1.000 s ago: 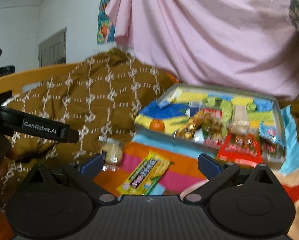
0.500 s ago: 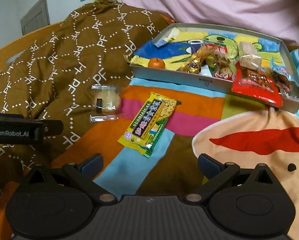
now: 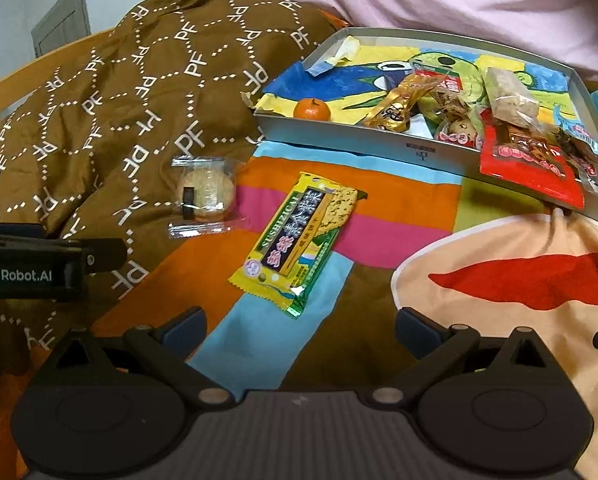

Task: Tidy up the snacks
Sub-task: 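Grasp the wrapped round cake with the left tool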

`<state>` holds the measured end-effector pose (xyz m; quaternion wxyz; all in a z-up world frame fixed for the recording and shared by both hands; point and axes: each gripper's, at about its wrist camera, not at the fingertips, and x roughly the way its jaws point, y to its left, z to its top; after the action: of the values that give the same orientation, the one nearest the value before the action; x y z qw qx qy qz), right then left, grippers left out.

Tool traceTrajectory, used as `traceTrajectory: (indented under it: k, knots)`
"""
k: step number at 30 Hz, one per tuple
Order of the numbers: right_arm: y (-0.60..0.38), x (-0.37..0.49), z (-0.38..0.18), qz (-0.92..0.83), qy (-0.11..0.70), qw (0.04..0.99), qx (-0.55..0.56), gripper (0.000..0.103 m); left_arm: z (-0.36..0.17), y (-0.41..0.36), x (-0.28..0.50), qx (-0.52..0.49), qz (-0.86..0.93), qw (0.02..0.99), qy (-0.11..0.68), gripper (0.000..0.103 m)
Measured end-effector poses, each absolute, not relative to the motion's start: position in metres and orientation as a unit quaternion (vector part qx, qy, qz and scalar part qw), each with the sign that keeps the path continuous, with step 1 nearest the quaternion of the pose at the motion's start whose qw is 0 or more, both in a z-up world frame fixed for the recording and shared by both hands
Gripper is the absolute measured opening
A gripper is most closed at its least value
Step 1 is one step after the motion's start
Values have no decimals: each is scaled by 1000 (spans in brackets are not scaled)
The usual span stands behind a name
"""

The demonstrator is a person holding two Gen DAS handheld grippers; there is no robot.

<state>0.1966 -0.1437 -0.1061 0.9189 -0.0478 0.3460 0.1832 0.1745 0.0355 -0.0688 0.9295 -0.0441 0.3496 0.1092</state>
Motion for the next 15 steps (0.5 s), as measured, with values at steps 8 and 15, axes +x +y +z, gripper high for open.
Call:
traceTrajectory:
  k: [8,15]
  knots:
    - [-144,202,-99,165,304,937,-48,103,-64,30,196,-64,96,934,337,102]
    - [-139,206,-98,152,268,949,-67,103,-63,23,214,-75,79,938,329,102]
